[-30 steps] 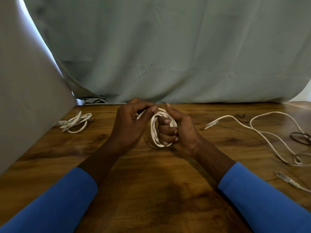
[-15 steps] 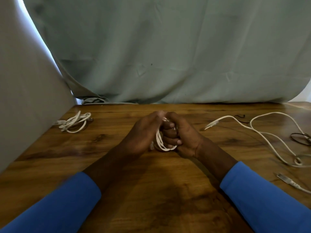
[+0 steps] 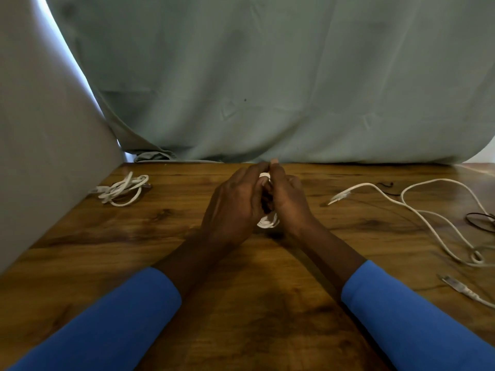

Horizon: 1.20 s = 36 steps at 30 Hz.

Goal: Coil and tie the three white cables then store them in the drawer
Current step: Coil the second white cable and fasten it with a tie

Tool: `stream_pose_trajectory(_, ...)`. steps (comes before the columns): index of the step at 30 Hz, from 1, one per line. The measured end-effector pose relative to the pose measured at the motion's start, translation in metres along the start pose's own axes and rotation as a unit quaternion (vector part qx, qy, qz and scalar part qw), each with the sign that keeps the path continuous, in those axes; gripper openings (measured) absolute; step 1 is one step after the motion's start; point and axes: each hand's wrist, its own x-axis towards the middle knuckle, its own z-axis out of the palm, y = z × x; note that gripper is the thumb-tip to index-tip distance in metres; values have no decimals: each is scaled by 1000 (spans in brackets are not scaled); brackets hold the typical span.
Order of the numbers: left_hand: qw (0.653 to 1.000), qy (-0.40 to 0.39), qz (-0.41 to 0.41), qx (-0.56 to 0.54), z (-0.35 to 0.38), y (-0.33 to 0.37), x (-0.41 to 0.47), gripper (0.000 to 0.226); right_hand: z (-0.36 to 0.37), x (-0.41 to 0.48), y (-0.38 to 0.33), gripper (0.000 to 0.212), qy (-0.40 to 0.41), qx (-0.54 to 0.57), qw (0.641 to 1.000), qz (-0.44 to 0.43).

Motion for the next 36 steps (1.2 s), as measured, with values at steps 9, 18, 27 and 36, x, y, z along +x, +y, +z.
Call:
stream_pose_trajectory(9,999,33,-32,-3,-1,-16,1,29,-3,-1,14,61,-23,-9,1000,-14)
stream_pose_trajectory(18,991,76,14,-111,4,18,-2,31,-12,-13,-6,63,88,-152,967,-186)
stream_pose_trajectory(27,987,-18,36,-155,6,51,-15,47,-119,-42,-30,59,150,-134,973,-113)
stream_pose_trajectory(36,986,-135,59,-83,97,106,121,10,-174,-26,-6,68,128,-139,982,-29)
